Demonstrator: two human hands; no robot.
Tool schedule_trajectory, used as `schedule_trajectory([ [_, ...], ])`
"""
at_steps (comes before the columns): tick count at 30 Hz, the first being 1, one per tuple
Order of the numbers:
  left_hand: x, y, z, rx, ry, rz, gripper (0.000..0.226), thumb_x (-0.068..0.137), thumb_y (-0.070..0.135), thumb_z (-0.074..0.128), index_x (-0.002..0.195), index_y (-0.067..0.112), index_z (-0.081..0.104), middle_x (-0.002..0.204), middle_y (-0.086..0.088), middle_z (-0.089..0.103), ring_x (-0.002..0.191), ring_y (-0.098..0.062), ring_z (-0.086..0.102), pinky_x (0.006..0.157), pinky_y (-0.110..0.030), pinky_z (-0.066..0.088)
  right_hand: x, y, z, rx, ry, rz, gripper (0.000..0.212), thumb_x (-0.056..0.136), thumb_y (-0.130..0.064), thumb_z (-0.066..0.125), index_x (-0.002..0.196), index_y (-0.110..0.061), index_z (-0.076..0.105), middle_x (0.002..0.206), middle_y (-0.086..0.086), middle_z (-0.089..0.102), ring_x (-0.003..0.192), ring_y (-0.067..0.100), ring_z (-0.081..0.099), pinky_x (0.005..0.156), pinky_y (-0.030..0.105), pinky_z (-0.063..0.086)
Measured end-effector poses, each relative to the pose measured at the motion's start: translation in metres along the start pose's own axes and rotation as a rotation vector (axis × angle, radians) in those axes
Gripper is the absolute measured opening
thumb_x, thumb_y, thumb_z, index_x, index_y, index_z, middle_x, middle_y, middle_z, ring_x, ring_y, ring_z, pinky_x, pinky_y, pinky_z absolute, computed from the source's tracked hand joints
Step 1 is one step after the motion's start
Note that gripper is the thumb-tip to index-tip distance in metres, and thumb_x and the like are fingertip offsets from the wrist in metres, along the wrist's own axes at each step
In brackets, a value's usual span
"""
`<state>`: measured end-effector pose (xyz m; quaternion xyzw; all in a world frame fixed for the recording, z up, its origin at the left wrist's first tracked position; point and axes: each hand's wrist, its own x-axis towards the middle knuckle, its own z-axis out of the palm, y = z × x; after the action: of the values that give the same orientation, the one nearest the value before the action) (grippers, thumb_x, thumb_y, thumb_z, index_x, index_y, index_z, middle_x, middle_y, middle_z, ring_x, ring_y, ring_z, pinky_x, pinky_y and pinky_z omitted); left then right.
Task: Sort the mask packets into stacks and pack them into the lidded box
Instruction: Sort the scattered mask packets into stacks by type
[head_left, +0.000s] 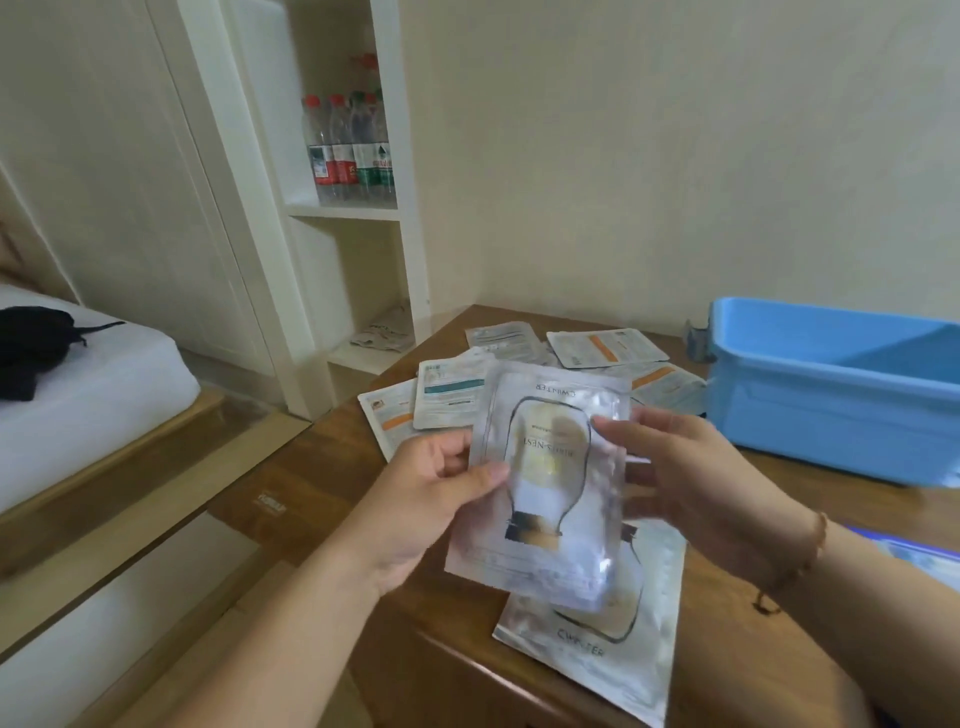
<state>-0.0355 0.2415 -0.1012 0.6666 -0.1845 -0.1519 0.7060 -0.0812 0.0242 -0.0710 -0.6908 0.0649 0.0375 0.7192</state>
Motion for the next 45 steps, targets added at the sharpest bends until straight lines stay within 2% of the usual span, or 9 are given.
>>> schedule_trajectory([
  [3,0.005,0.007,-0.011,0.118,-0.180,-0.025,0.023,0.084,0.014,0.070,0.106,0.013,0.073,0.112,-0.007,0.073,0.105,-0.023,0.068,0.091,-0.033,0.053,0.004,-0.016,-0.025,-0.078,0.002,-0.158,0.039,0.081,-0.040,0.070,0.111,-0.015,0.067,0.109,0.011,0.071,0.094,0.035,0.067,0.073,0.041,0.056],
  [6,0.010,0.015,-0.013,0.155,-0.364,-0.065,0.024,0.085,0.012,0.071,0.106,0.000,0.069,0.104,-0.013,0.072,0.093,-0.022,0.067,0.083,-0.031,0.054,0.006,-0.025,-0.037,-0.402,-0.290,-0.079,0.044,0.078,-0.050,0.072,0.110,-0.020,0.070,0.107,0.010,0.072,0.093,0.036,0.066,0.081,0.046,0.051],
  [9,0.013,0.019,-0.006,0.199,-0.431,-0.103,0.018,0.085,0.010,0.068,0.103,0.008,0.072,0.099,-0.012,0.073,0.089,-0.021,0.069,0.077,-0.025,0.057,0.006,-0.016,-0.035,-0.516,-0.522,0.029,0.036,0.087,-0.029,0.069,0.115,-0.007,0.066,0.112,0.015,0.071,0.103,0.036,0.068,0.092,0.051,0.051],
  [13,0.017,0.007,-0.012,-0.155,-0.208,-0.153,0.045,0.087,0.044,0.064,0.120,0.013,0.069,0.118,-0.016,0.069,0.107,-0.032,0.066,0.090,-0.042,0.053,0.006,-0.009,-0.033,-0.091,-0.293,0.009,0.025,0.083,-0.010,0.066,0.105,0.003,0.067,0.098,0.019,0.074,0.081,0.027,0.073,0.071,0.035,0.061],
  [17,0.011,-0.012,0.002,-0.775,-0.136,-0.226,0.073,0.089,0.063,0.048,0.137,0.008,0.053,0.130,-0.019,0.062,0.116,-0.036,0.062,0.090,-0.046,0.055,0.010,0.003,-0.031,0.248,0.047,-0.009,0.041,0.080,-0.019,0.068,0.119,-0.006,0.064,0.107,0.015,0.073,0.097,0.030,0.071,0.083,0.044,0.058],
  [24,0.014,-0.020,0.042,-0.325,0.074,-0.179,0.029,0.089,0.014,0.064,0.117,0.011,0.067,0.116,-0.014,0.071,0.108,-0.031,0.068,0.088,-0.048,0.056,-0.007,0.016,-0.019,0.065,-0.042,0.055,0.035,0.087,-0.021,0.065,0.119,-0.008,0.063,0.105,0.017,0.073,0.098,0.032,0.071,0.090,0.053,0.054],
  [29,0.010,-0.014,0.019,0.008,-0.173,-0.292,0.031,0.090,0.008,0.065,0.120,0.001,0.064,0.114,-0.015,0.072,0.105,-0.028,0.069,0.079,-0.036,0.059,-0.015,0.004,-0.049,-0.095,-0.088,0.065,0.057,0.081,-0.037,0.067,0.133,-0.018,0.054,0.111,0.019,0.069,0.089,0.035,0.069,0.057,0.036,0.057],
  [36,0.005,-0.014,0.032,0.614,-0.091,-0.260,0.061,0.081,0.030,0.079,0.135,0.022,0.053,0.081,0.003,0.077,0.079,-0.009,0.073,0.085,-0.029,0.056,-0.024,0.030,-0.044,-0.344,0.008,0.239,0.101,0.081,0.001,0.073,0.151,-0.038,0.011,0.079,0.022,0.073,0.055,0.027,0.069,0.044,0.030,0.053],
  [45,-0.007,-0.024,0.031,1.073,-0.079,-0.101,0.046,0.083,0.050,0.071,0.126,0.039,0.058,0.069,0.007,0.071,0.071,-0.002,0.066,0.085,-0.023,0.052,-0.026,0.037,-0.036,-0.794,-0.057,0.292,0.080,0.083,-0.025,0.075,0.147,-0.034,0.028,0.073,0.005,0.074,0.054,0.015,0.067,0.049,0.025,0.053],
])
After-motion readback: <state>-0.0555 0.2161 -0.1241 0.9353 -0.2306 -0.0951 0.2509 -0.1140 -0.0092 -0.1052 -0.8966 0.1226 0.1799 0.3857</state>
